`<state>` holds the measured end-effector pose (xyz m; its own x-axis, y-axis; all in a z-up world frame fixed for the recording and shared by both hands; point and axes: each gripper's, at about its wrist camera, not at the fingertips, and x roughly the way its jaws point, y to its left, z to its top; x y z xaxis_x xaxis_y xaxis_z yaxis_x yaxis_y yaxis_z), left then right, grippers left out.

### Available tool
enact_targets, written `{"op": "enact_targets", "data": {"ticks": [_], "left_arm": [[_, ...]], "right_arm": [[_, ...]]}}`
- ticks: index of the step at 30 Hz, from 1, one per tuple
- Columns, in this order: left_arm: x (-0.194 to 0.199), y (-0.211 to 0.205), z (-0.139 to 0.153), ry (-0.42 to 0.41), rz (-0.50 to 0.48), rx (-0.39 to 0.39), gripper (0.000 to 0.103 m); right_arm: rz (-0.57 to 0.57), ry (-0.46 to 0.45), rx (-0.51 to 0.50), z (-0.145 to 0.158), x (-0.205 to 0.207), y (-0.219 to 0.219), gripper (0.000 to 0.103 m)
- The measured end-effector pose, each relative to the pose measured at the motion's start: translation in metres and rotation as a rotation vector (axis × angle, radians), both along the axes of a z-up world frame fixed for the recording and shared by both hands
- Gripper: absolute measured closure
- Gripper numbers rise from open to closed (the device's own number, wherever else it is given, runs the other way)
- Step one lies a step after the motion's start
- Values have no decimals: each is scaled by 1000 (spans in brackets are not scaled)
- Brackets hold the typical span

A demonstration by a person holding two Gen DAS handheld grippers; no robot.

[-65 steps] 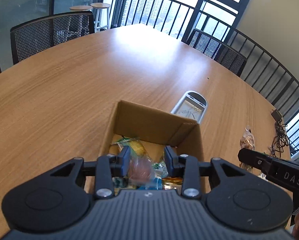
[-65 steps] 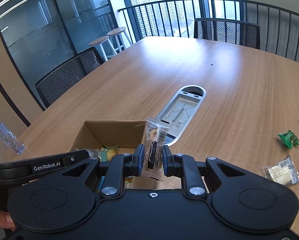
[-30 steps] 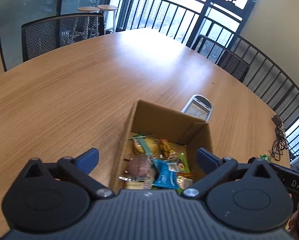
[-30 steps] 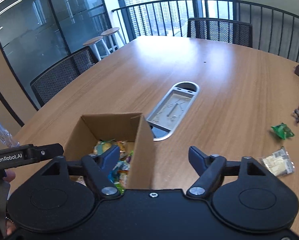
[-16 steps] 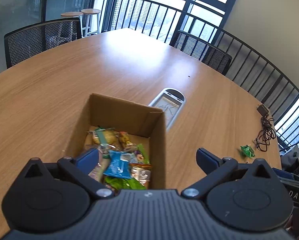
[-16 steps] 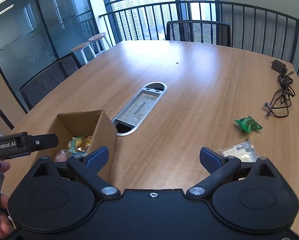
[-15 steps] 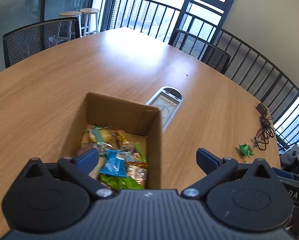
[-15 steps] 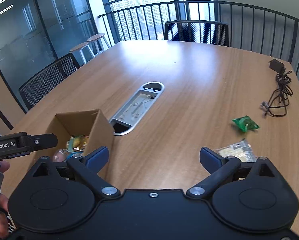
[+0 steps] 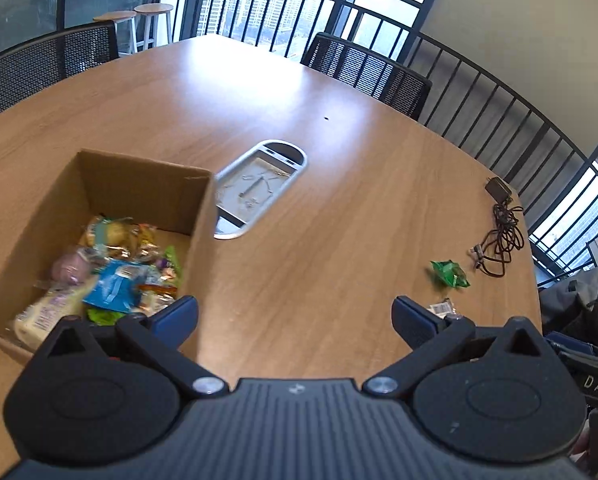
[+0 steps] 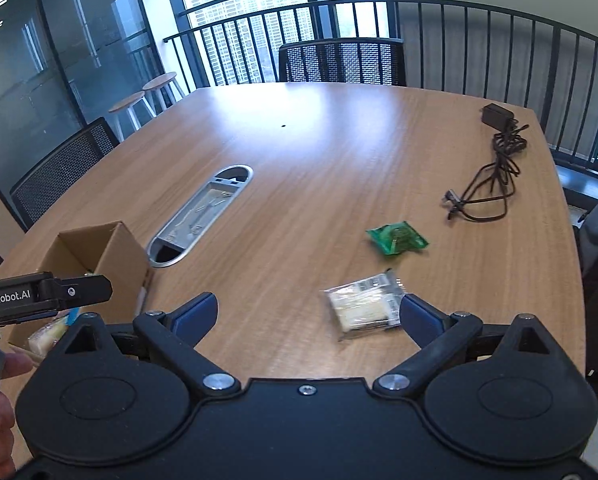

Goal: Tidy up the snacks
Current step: 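Move both open tools back over the bread pack and green candy, then grasp the clear bread pack with the left tool while the right tool grasps the green candy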

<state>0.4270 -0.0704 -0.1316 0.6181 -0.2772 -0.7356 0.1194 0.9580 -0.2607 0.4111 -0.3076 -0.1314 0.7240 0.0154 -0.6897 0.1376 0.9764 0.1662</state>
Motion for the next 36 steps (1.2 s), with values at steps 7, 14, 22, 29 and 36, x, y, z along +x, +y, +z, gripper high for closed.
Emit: {"op": "enact_targets", "data": {"ticks": [7, 14, 22, 29, 36], "left_arm": [[2, -50, -18, 26, -20, -8, 2], [6, -101, -40, 63, -34, -4, 3], [21, -153, -61, 84, -47, 4, 4], [29, -186, -75, 101, -63, 5, 4], [35, -208, -88, 116, -62, 37, 4]], "right_arm": [[-10, -1, 10, -9, -5, -39, 5], [-28, 12, 23, -21, -4, -77, 5], [-45, 4, 35, -30, 1, -115, 5], [-62, 2, 53, -39, 8, -140, 5], [-54, 1, 66, -46, 20, -152, 5]]}}
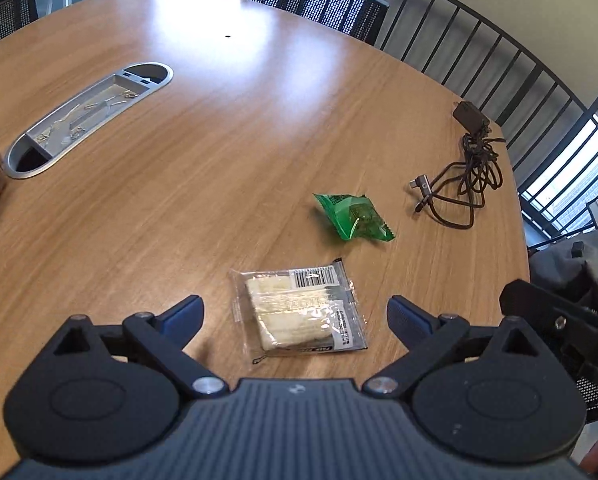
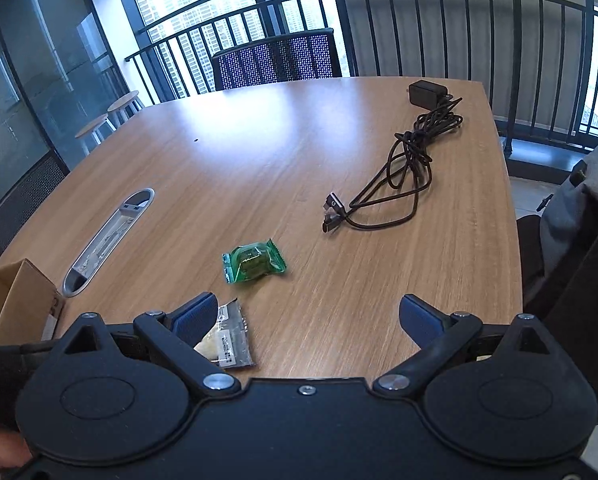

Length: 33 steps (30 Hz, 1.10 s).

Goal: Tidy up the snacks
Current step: 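Grasp the clear bread pack with the left tool while the right tool grasps the green candy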

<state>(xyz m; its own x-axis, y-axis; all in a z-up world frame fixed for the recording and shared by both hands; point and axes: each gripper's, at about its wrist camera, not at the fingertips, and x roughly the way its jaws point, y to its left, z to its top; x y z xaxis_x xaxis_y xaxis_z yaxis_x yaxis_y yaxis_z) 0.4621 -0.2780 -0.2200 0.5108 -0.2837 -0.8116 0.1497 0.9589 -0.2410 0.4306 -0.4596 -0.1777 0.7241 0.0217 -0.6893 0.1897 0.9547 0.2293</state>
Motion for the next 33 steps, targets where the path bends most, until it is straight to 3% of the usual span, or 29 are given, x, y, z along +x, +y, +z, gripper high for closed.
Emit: {"op": "enact_targets", "data": {"ticks": [4, 10, 13, 20, 22, 24, 27, 29, 32, 33], "left_arm": [[5, -9, -9, 13, 21, 27, 6], [13, -19, -17, 36, 56, 85, 21], [18, -19, -22, 64, 74, 97, 37], [21, -14, -21, 65, 59, 87, 58], [21, -9, -17, 49, 64, 83, 72], [24, -3, -14, 50, 72, 76, 93], [29, 9, -14, 56, 80, 58, 100], [32, 17, -14, 70, 86, 6, 99], [32, 24, -11, 51, 106, -23, 92], [33, 26, -11, 61, 102, -52, 84]], "right_arm": [[11, 6, 7, -6, 8, -1, 5], [38, 22, 15, -15, 24, 0, 6], [52, 29, 20, -18, 32, 1, 6], [98, 33, 24, -24, 56, 10, 7], [116, 37, 19, -27, 63, 15, 7], [129, 41, 18, -28, 69, 19, 8], [149, 49, 7, -32, 80, 25, 8], [163, 54, -2, -35, 86, 28, 8], [176, 58, -13, -37, 95, 30, 8], [171, 55, -10, -36, 96, 28, 8]]}}
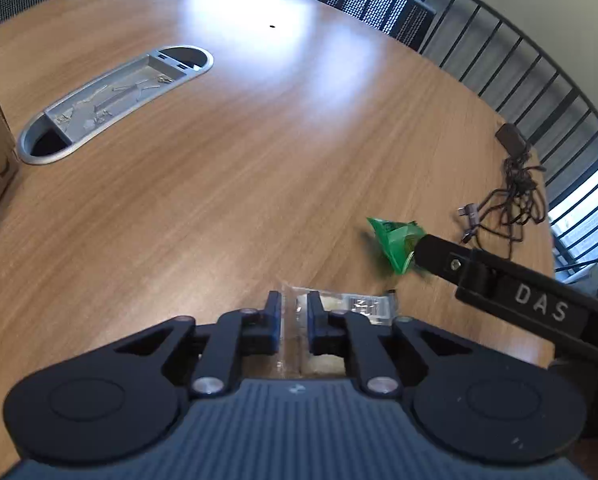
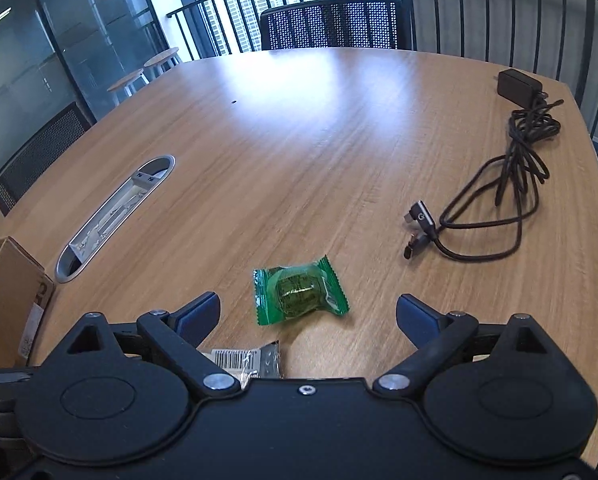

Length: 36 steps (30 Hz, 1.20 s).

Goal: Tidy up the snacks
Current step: 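Grasp the clear bread pack with the left tool while the right tool grasps the green candy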

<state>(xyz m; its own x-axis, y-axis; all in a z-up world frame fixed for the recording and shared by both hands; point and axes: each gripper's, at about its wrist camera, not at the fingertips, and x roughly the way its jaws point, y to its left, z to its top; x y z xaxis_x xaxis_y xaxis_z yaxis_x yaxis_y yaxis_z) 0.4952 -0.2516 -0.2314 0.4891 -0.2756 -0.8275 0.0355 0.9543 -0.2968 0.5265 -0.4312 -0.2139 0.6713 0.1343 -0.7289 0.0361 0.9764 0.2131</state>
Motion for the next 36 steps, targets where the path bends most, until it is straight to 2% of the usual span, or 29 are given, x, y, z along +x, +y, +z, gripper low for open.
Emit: {"op": "enact_targets", "data": {"ticks": [1, 3, 5, 6, 13, 19, 25, 26, 27, 29, 32, 36], "left_arm": [[1, 1, -1, 12, -3, -28, 76], [0, -2, -2, 11, 3, -27, 34], [-3, -5, 0, -20, 7, -24, 26], [-4, -8, 0, -23, 0, -34, 25], [-1, -36, -8, 10, -39, 1, 22], [1, -54, -14, 15, -37, 107, 19], [-1, -61, -20, 22, -55, 194, 22], [-2, -60, -20, 20, -59, 199, 25], [-2, -59, -19, 17, -57, 202, 36], [-1, -54, -17, 17, -47, 202, 46], [2, -44, -15, 28, -50, 174, 51], [3, -25, -12, 28, -13, 171, 54]], "right_arm": [[-9, -3, 6, 2, 2, -3, 8], [-21, -6, 12, 4, 3, -9, 8], [-22, -6, 7, 5, 2, -14, 8], [-18, -6, 4, 6, 2, -16, 8], [-19, -7, 11, 7, -1, -27, 8], [-26, -2, 18, 3, -3, -31, 8], [-13, 9, 14, -3, -3, -27, 8], [-5, 9, 9, -3, -2, -25, 8], [3, 10, 3, -3, -2, -23, 8], [19, 11, -6, -4, 1, -18, 8], [40, 12, -12, -7, 6, -10, 8], [67, 15, -17, -9, 14, -1, 13]]}}
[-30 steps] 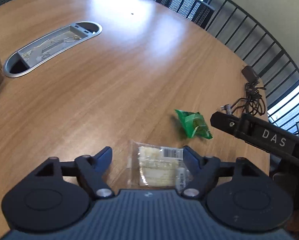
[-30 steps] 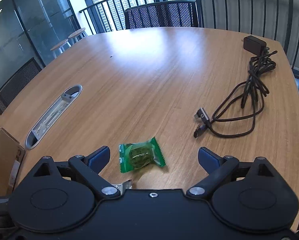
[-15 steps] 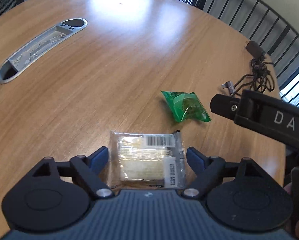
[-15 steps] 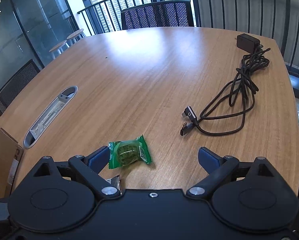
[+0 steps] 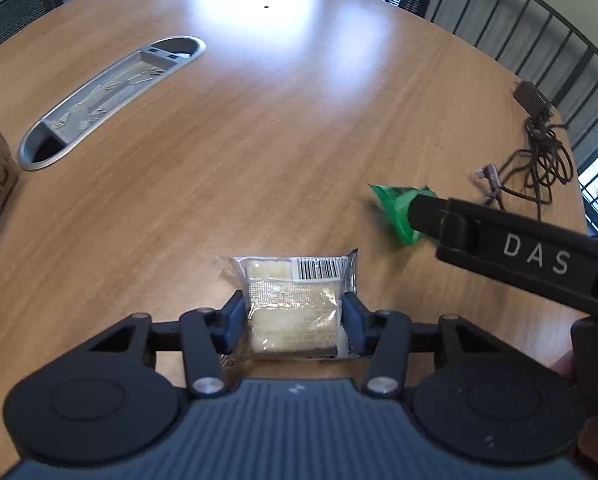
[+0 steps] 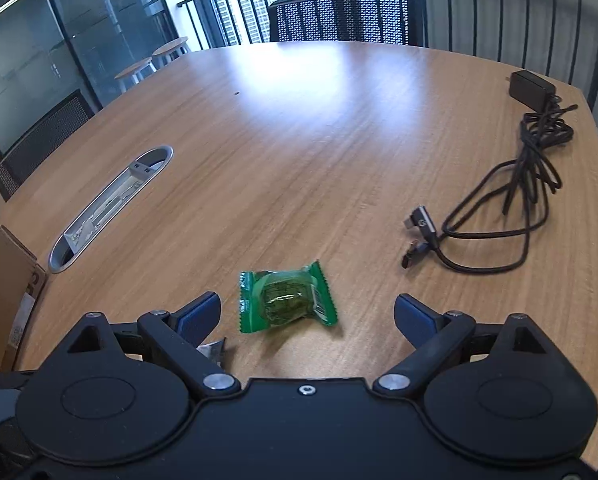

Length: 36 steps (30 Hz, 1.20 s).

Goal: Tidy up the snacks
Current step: 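Grasp the clear bread pack with the left tool while the right tool grasps the green candy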

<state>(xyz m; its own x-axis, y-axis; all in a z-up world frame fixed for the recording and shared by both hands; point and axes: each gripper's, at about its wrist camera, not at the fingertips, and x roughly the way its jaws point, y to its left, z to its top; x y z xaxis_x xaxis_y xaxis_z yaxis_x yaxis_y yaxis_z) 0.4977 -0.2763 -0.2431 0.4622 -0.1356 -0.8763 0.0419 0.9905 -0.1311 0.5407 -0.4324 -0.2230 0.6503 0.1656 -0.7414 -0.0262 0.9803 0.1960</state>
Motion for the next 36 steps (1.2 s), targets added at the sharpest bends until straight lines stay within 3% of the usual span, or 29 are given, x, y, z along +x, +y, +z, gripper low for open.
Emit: {"op": "enact_targets", "data": {"ticks": [8, 11, 12, 13, 14, 16, 25, 36], "left_arm": [[3, 43, 5, 0, 51, -20, 54], [4, 59, 8, 0, 63, -25, 54], [5, 64, 9, -1, 67, -26, 54], [5, 69, 11, -3, 72, -27, 54], [5, 74, 12, -5, 75, -27, 54], [6, 82, 16, -11, 79, -26, 54], [7, 116, 45, -45, 69, -60, 54], [-2, 169, 91, -105, 72, -98, 54]], "right_arm": [[24, 12, -39, -8, 16, 17, 22], [24, 22, -63, -12, 22, 22, 31], [25, 26, -71, -13, 23, 23, 37], [29, 32, -76, -14, 24, 24, 52], [29, 39, -88, -14, 25, 26, 61], [31, 41, -93, -12, 23, 29, 69], [26, -5, -73, 24, 5, 57, 73], [56, -72, -45, 75, -3, 129, 73]]}}
